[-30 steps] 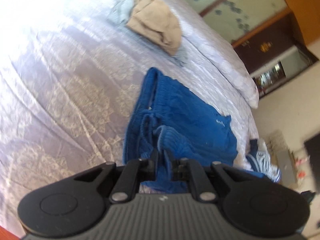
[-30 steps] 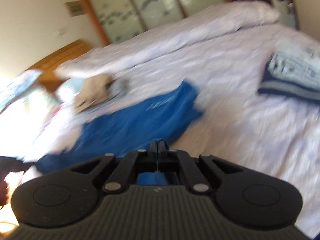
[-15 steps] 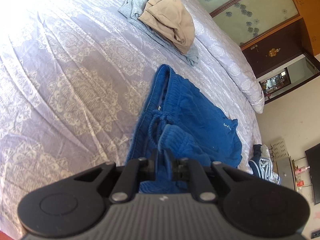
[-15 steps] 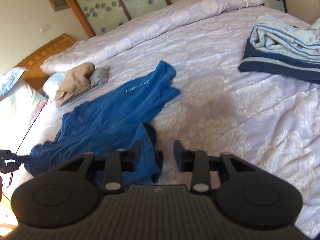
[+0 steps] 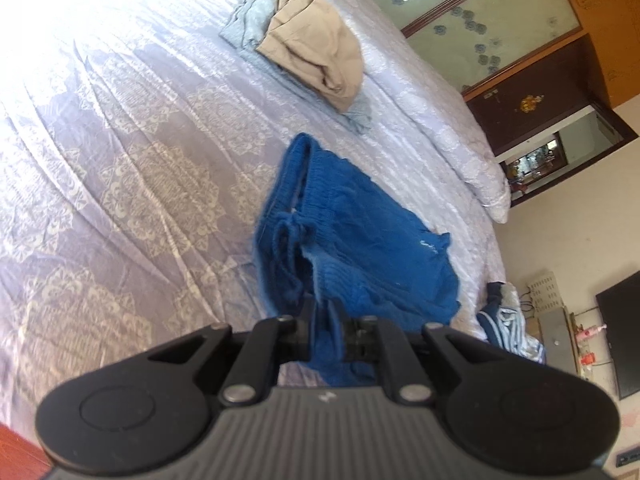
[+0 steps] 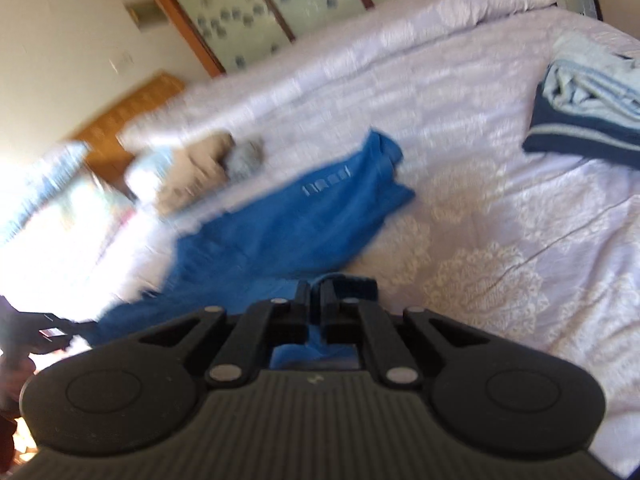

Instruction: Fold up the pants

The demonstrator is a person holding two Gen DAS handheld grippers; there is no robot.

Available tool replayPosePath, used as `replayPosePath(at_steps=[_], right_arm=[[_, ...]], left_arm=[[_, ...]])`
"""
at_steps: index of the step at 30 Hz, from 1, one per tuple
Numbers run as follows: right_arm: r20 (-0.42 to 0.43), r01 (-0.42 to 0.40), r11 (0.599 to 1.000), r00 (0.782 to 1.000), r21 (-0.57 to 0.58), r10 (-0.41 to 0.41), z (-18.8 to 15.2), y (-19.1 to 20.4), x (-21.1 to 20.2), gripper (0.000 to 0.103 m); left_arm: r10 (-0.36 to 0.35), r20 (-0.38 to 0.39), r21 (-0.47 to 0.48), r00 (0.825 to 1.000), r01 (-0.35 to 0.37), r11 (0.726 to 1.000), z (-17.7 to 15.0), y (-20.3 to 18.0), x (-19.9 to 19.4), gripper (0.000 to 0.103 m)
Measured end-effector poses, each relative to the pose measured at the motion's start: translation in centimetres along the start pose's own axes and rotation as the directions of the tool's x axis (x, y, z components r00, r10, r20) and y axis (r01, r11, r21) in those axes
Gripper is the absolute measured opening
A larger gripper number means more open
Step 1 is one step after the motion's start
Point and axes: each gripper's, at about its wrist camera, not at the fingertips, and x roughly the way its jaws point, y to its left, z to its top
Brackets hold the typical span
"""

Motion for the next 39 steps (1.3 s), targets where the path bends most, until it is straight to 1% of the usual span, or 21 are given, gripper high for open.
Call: replayPosePath(at_steps=[2, 5, 7, 9, 12, 14, 15, 16, 18, 20, 21, 22, 24, 27, 28, 30, 31, 32, 34, 37, 39], right_arm=[[0.043, -0.037, 0.999, 0.998, 0.018, 0.036, -0.2, 0.5, -3.0, 0.006], [0.085, -0.065, 0.997, 0.994, 0.031, 0.063, -1.1, 1.2, -7.0, 0.006], [0.080, -0.064, 0.998, 0.995, 0.024, 0.062, -2.5, 1.5, -9.3, 0.006], [0.036, -0.049, 0.999, 0.998, 0.006, 0.049, -4.5, 1.7, -10.2, 0.006], [-0.067, 0.046, 0.999, 0.997, 0.020, -0.045, -8.1, 0.6, -9.3, 0.006], [-0.106, 0.129, 0.990, 0.987, 0.052, -0.123, -9.9, -0.9, -8.0, 0.007], [-0.118, 0.169, 0.983, 0.980, 0.077, -0.159, -10.5, -1.5, -7.3, 0.008], [-0.123, 0.188, 0.977, 0.977, 0.100, -0.176, -10.8, -2.1, -6.9, 0.011], [-0.106, 0.165, 0.974, 0.983, 0.154, -0.149, -10.8, -2.5, -6.5, 0.013], [-0.084, 0.139, 0.974, 0.989, 0.176, -0.125, -10.4, -2.4, -6.4, 0.022], [-0.076, 0.140, 0.976, 0.989, 0.167, -0.129, -10.2, -2.2, -6.4, 0.028], [-0.069, 0.143, 0.977, 0.989, 0.156, -0.133, -10.1, -2.1, -6.5, 0.032], [-0.063, 0.133, 0.980, 0.990, 0.150, -0.124, -9.8, -1.8, -6.5, 0.033], [-0.069, 0.127, 0.981, 0.991, 0.148, -0.118, -10.0, -1.8, -6.3, 0.042], [-0.074, 0.127, 0.981, 0.990, 0.149, -0.117, -10.1, -1.8, -6.1, 0.043], [-0.085, 0.121, 0.980, 0.990, 0.156, -0.109, -10.4, -1.9, -5.8, 0.043], [-0.095, 0.120, 0.980, 0.990, 0.158, -0.106, -10.6, -1.9, -5.7, 0.043], [-0.105, 0.122, 0.980, 0.989, 0.154, -0.107, -10.8, -1.9, -5.4, 0.043], [-0.120, 0.130, 0.982, 0.986, 0.136, -0.114, -11.1, -1.7, -4.9, 0.043], [-0.123, 0.130, 0.984, 0.986, 0.118, -0.116, -11.1, -1.5, -4.8, 0.043], [-0.126, 0.126, 0.984, 0.986, 0.128, -0.110, -11.1, -1.6, -4.7, 0.043]], left_arm=[[-0.004, 0.016, -0.006, 1.000, 0.004, 1.000, -0.6, -0.2, -1.1, 0.005], [-0.029, 0.037, -0.030, 0.999, 0.030, 0.999, -1.6, 0.4, -3.1, 0.005], [-0.014, 0.039, -0.034, 0.999, 0.015, 0.999, -2.3, 1.1, -3.9, 0.005], [0.006, 0.026, -0.033, 1.000, -0.005, 0.999, -3.1, 1.8, -4.1, 0.005], [0.005, -0.001, -0.016, 1.000, -0.005, 1.000, -4.0, 2.1, -3.6, 0.006], [0.012, -0.009, 0.036, 1.000, -0.012, 0.999, -4.0, 1.1, -2.8, 0.017], [0.022, -0.008, 0.074, 1.000, -0.021, 0.997, -4.0, 0.4, -2.4, 0.020], [0.030, -0.006, 0.116, 1.000, -0.029, 0.993, -3.9, -0.4, -2.0, 0.025], [0.034, -0.005, 0.191, 0.999, -0.033, 0.981, -3.8, -1.9, -1.2, 0.032], [0.035, -0.013, 0.267, 0.999, -0.030, 0.963, -3.6, -3.2, 0.0, 0.038], [0.043, -0.023, 0.297, 0.999, -0.034, 0.954, -3.5, -3.7, 0.8, 0.039], [0.057, -0.034, 0.316, 0.998, -0.044, 0.948, -3.5, -3.9, 1.6, 0.040], [0.091, -0.068, 0.338, 0.994, -0.063, 0.939, -3.4, -3.9, 3.4, 0.040], [0.149, -0.111, 0.345, 0.983, -0.102, 0.933, -3.7, -3.0, 5.4, 0.040], [0.149, -0.127, 0.339, 0.981, -0.098, 0.936, -3.8, -2.6, 5.7, 0.037], [0.137, -0.151, 0.331, 0.979, -0.080, 0.940, -4.2, -2.3, 5.9, 0.010], [0.128, -0.167, 0.327, 0.978, -0.067, 0.943, -4.3, -2.2, 5.8, 0.002], [0.122, -0.161, 0.324, 0.979, -0.064, 0.944, -4.5, -2.3, 5.4, 0.002], [0.131, -0.111, 0.361, 0.985, -0.082, 0.929, -5.0, -3.2, 3.8, 0.002], [0.080, -0.052, 0.368, 0.995, -0.055, 0.928, -5.1, -4.3, 0.7, 0.002], [0.085, -0.011, 0.383, 0.996, -0.074, 0.921, -4.7, -4.8, -0.4, 0.002]])
